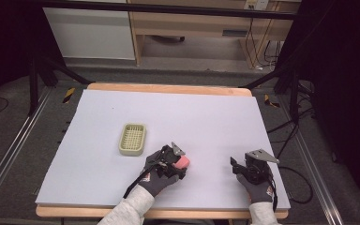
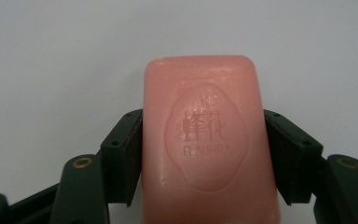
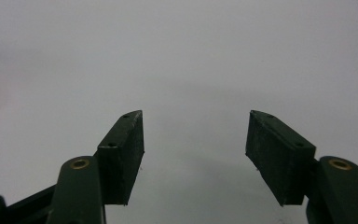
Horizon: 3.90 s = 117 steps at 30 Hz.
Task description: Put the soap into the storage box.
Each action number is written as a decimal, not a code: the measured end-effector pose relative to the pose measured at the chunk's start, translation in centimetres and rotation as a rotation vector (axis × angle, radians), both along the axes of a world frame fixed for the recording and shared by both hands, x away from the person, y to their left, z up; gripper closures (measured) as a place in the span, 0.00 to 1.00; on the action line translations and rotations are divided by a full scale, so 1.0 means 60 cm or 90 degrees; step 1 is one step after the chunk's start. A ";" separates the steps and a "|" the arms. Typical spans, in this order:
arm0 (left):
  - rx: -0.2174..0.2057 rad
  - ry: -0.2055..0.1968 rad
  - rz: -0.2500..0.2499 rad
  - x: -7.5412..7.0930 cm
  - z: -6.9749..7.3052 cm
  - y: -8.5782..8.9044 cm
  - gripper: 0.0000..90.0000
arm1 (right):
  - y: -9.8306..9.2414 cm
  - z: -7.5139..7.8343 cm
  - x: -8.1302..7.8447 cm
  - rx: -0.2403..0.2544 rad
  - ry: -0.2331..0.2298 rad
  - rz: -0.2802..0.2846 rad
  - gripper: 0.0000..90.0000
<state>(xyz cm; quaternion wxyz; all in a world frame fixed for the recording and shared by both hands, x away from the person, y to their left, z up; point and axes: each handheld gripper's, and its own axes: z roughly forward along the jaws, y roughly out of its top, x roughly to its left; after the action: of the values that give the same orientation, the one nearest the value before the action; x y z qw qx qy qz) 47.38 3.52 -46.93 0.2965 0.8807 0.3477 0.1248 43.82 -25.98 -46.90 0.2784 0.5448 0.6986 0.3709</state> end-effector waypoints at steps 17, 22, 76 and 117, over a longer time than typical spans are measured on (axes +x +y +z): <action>-0.003 -0.012 -0.005 -0.007 0.018 0.007 0.41 | -0.001 0.000 0.000 0.004 0.000 0.000 0.42; -0.014 -0.021 -0.003 -0.009 0.038 0.017 0.41 | -0.001 0.001 -0.001 0.007 -0.002 -0.002 0.42; -0.077 -0.083 0.146 0.024 0.139 0.181 0.41 | 0.003 0.001 -0.003 0.005 -0.017 0.001 0.39; -0.078 -0.089 0.247 0.085 0.112 0.244 0.41 | 0.007 -0.001 0.000 0.001 -0.014 0.008 0.39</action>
<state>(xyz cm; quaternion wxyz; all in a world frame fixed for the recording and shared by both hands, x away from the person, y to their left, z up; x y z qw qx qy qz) 52.49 18.17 -40.20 0.3431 0.7667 0.4962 0.2193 43.79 -25.57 -46.98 0.2834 0.5366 0.6983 0.3795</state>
